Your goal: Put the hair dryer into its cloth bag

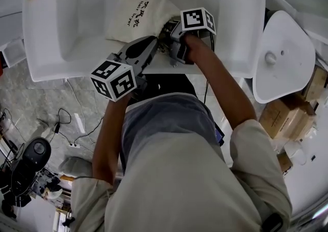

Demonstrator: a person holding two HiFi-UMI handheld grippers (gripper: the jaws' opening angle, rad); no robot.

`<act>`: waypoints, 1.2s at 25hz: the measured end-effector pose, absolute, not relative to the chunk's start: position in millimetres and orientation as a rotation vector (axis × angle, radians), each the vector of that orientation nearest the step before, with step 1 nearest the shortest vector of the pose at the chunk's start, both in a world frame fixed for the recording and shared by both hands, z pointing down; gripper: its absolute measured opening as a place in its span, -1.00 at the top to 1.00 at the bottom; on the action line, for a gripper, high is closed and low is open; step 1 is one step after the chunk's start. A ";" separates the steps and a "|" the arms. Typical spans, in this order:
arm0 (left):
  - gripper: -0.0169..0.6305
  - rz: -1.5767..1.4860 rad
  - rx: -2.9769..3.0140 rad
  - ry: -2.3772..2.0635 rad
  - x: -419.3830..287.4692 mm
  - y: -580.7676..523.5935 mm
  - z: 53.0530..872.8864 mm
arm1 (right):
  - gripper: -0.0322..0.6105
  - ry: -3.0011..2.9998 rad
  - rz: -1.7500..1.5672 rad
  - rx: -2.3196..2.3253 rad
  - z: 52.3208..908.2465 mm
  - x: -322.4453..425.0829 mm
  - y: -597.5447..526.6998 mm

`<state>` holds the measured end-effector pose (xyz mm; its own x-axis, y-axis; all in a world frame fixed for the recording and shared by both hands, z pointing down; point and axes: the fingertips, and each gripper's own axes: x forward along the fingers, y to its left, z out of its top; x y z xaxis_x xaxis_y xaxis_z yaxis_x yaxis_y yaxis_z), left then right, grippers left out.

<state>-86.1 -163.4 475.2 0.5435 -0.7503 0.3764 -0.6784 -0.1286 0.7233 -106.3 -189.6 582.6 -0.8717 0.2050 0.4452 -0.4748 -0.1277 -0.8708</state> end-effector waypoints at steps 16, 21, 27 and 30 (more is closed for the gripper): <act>0.89 -0.170 1.812 -1.186 -81.5 -159.6 473.0 | -0.47 -1.797 1.885 0.196 569.1 -76.0 -177.6; 0.88 -0.137 1.836 -1.193 -81.3 -157.4 472.0 | -0.46 -1.772 1.878 0.223 569.0 -68.3 -177.4; 0.88 -0.155 1.837 -1.195 -82.1 -156.8 470.5 | -0.56 -1.810 1.761 0.224 563.4 -67.4 -168.9; 0.88 -0.152 1.847 -1.197 -82.9 -157.2 471.1 | -0.60 -1.819 1.665 0.224 565.2 -65.5 -165.7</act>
